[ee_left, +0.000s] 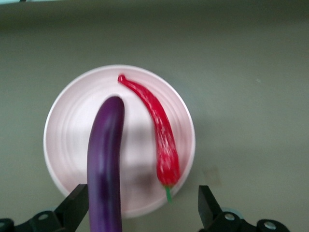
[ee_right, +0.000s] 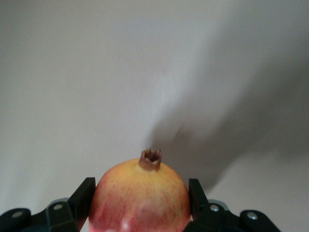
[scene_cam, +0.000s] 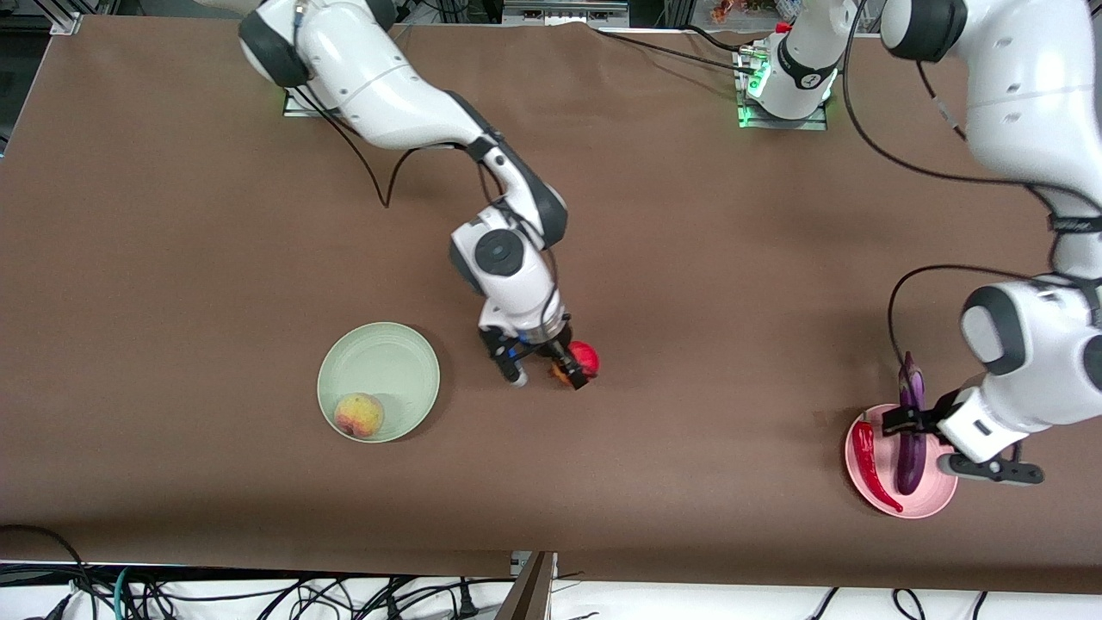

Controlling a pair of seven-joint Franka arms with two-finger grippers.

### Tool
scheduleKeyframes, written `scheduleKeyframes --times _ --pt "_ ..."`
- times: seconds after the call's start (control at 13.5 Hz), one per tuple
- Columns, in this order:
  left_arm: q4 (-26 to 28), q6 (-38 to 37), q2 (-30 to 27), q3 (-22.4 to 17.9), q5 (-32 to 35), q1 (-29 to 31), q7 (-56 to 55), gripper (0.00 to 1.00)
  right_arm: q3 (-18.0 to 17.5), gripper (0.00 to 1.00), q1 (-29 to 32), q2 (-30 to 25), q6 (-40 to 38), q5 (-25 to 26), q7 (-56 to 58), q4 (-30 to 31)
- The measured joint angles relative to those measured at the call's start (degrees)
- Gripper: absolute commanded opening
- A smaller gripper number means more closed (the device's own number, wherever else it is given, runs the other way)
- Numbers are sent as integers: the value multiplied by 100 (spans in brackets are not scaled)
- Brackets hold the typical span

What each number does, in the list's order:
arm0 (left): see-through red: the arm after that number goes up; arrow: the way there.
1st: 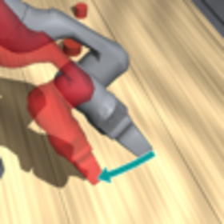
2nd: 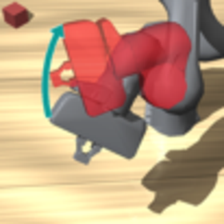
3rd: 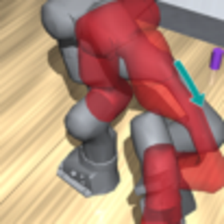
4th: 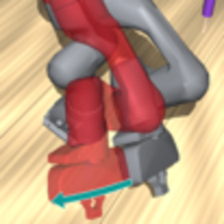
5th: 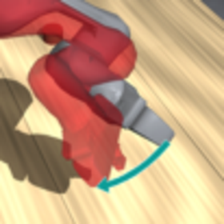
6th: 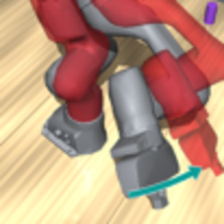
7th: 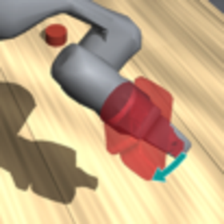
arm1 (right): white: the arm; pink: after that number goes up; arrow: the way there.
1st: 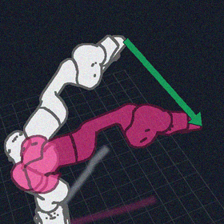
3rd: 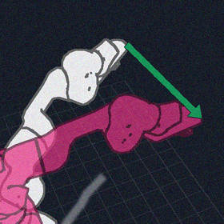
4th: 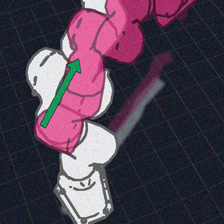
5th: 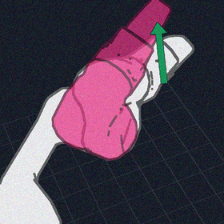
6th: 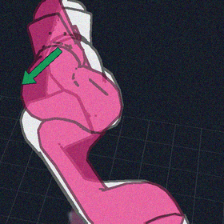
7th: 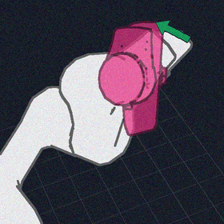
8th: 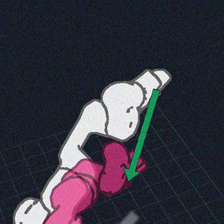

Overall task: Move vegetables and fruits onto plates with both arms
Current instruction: 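Carry the red apple onto the green plate while the left gripper withdraws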

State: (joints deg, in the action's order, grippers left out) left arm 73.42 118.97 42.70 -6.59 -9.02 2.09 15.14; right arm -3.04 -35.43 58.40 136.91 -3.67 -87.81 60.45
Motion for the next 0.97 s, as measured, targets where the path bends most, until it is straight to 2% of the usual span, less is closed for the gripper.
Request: scheduleKeyframes --times 0.15,0.37,0.45,0.52,0.59,0.82,0.97 --pt "-22 -935 -556 -9 3 8 -465 100 -358 0 738 -400 -1033 -2 1227 -42" --pt "-23 -2200 -1489 -3 166 -6 -1153 100 -497 0 1688 -806 -2229 -6 3236 -16" --pt "-11 -2534 -1773 1 276 -27 -1310 100 -496 21 1915 -822 -2426 -5 3692 73" --pt "13 -2719 -2029 2 349 -57 -1414 100 -496 78 2093 -806 -2472 -6 4007 255" --pt "41 -2791 -2237 2 387 -81 -1472 100 -495 100 2199 -774 -2437 -5 4180 474" --pt "254 -2854 -2749 18 404 -113 -1496 100 -489 100 2220 -693 -2255 -2 4265 787" --pt "626 -2899 -3045 240 692 -118 -1546 100 -489 100 2211 -748 -2248 10 4267 769"
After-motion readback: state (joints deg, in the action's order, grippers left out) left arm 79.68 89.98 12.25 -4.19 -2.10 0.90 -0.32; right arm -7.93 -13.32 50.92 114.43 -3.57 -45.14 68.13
